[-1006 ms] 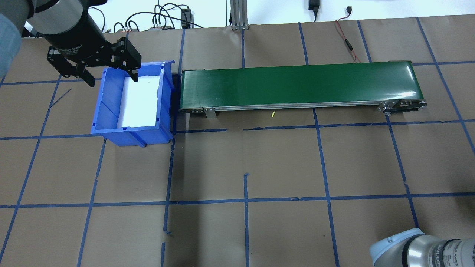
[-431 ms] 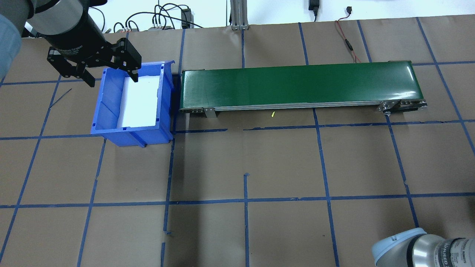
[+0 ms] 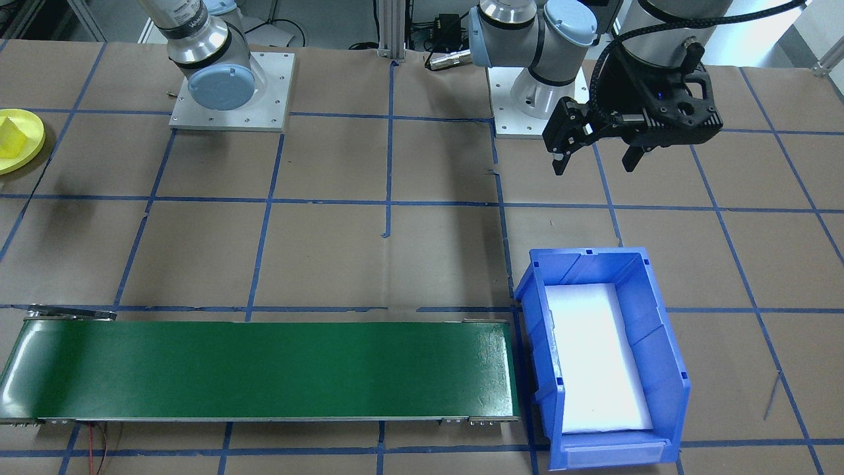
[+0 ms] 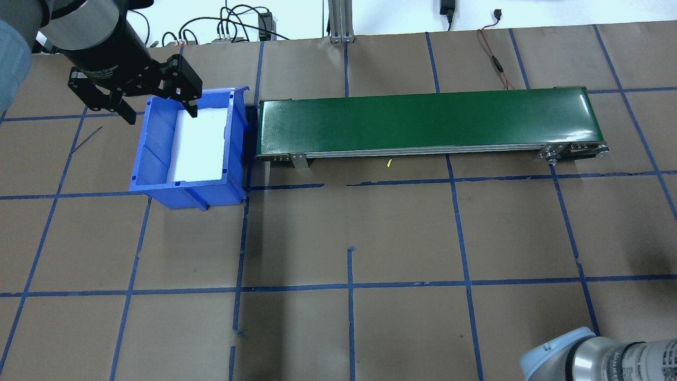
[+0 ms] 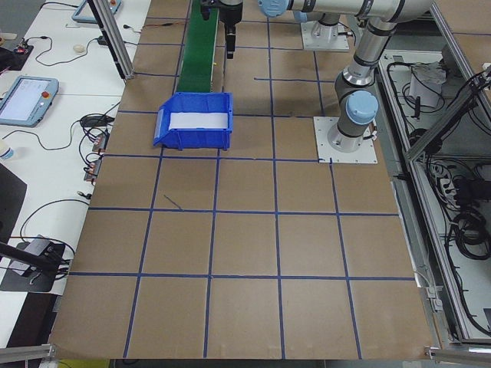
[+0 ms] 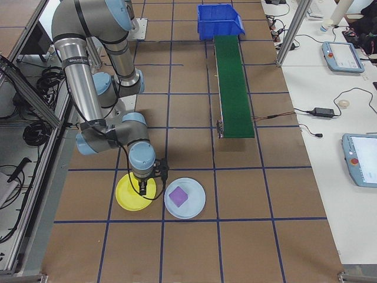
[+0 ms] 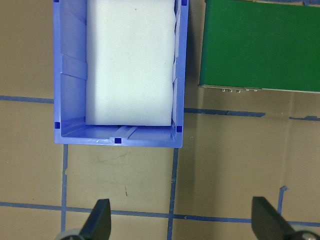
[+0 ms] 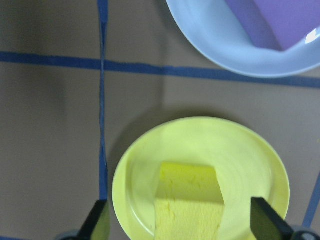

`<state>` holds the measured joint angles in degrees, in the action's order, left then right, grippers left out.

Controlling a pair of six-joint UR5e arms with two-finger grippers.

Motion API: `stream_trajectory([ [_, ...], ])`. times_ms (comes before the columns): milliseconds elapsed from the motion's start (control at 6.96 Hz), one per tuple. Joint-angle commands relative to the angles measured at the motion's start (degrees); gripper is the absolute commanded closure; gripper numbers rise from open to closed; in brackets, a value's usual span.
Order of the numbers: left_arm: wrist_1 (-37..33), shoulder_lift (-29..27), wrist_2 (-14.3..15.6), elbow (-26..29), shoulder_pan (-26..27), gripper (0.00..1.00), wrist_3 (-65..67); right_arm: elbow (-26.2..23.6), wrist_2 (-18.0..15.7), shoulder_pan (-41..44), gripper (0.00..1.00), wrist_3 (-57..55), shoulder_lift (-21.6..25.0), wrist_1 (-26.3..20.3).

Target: Move block left to right into plate

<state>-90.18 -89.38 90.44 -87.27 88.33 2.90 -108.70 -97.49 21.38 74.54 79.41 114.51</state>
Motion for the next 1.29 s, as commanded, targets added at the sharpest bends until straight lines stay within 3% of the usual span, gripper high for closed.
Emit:
stream_trajectory([
  [0,0.0,0.0,0.0,0.0,0.0,0.00,0.0,2.9,2.4,16.8,0.00,-11.9,5.6,-2.7],
  [144,0.0,0.0,0.0,0.0,0.0,0.00,0.0,5.4,5.7,25.1,0.00,-16.9,5.9,-4.9],
  [431,0.0,0.0,0.0,0.0,0.0,0.00,0.0,9.1,6.9,40.2,0.01,-36.7,7.3,-9.3],
  [719,0.0,0.0,-0.1,0.0,0.0,0.00,0.0,10.1,6.8,53.0,0.01,-58.0,12.6,-16.9],
  [1006,0.0,0.0,-0.1,0.0,0.0,0.00,0.0,11.8,8.4,61.4,0.00,-66.5,15.9,-18.4],
  [1150,0.0,0.3,-0.1,-0.1,0.0,0.00,0.0,13.2,11.5,66.6,0.00,-74.6,15.7,-18.4],
])
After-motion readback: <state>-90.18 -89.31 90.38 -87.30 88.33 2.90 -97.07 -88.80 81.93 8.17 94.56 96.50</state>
